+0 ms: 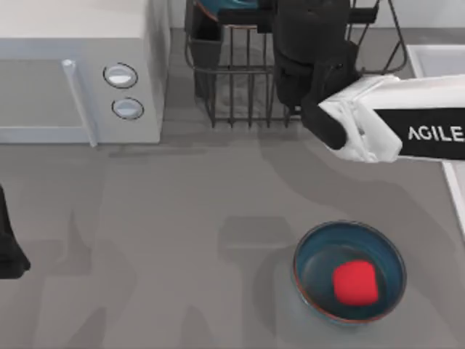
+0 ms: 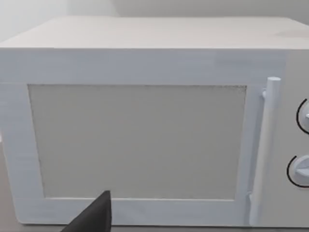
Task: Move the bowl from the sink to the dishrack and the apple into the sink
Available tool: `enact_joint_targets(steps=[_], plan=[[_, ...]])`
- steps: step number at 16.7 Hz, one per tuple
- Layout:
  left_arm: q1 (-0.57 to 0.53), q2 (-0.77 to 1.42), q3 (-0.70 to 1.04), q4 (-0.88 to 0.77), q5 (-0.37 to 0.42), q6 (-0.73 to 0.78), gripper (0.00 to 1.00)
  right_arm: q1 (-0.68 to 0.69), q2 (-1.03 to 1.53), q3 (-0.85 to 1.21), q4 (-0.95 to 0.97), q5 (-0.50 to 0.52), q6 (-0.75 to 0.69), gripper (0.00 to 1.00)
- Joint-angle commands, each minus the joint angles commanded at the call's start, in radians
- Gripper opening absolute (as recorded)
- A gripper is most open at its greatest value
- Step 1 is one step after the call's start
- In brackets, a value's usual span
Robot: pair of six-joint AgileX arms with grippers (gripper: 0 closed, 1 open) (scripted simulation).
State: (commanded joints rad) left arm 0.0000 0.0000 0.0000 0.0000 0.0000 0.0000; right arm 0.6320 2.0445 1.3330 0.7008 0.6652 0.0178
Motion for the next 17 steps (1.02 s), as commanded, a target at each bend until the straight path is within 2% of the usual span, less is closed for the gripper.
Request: enact_joint_targets(steps=[12,17], plan=[[0.000,0.000,0.000,0.000,0.000,0.000,1.00,0.000,0.000,0.000,0.000,0.000,0.000,0.98],[0.000,0.000,0.000,0.000,0.000,0.000,1.00,0.000,0.000,0.000,0.000,0.000,0.000,1.00]])
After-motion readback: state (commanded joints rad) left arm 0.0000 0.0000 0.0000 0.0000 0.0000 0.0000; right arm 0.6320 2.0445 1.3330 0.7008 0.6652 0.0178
